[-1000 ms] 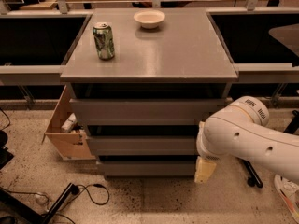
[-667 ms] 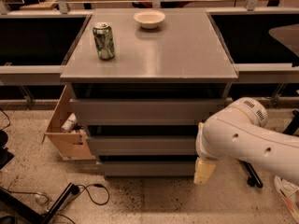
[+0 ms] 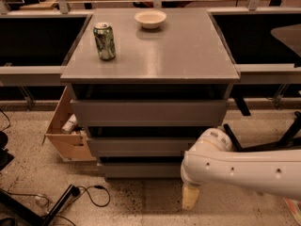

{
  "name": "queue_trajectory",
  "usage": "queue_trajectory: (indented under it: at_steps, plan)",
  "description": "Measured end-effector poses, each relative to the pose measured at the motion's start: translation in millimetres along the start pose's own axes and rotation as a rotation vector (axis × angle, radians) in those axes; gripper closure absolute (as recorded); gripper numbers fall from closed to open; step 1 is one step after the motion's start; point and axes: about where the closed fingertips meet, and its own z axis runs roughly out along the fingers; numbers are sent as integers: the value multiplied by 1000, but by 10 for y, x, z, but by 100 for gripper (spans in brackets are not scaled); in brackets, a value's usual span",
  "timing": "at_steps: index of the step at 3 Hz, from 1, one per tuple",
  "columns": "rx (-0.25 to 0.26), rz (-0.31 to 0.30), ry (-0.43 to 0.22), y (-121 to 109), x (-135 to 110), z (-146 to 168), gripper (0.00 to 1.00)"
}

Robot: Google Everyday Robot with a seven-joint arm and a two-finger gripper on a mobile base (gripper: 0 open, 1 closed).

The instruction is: Open bottom drawer

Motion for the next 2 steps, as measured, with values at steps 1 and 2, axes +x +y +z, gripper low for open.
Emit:
queue_trajectory:
  at_steps: [1,2]
  plan:
    - [-46,-17,77,190,121,840,0]
    - [20,-70,114,-336,393,1604,0]
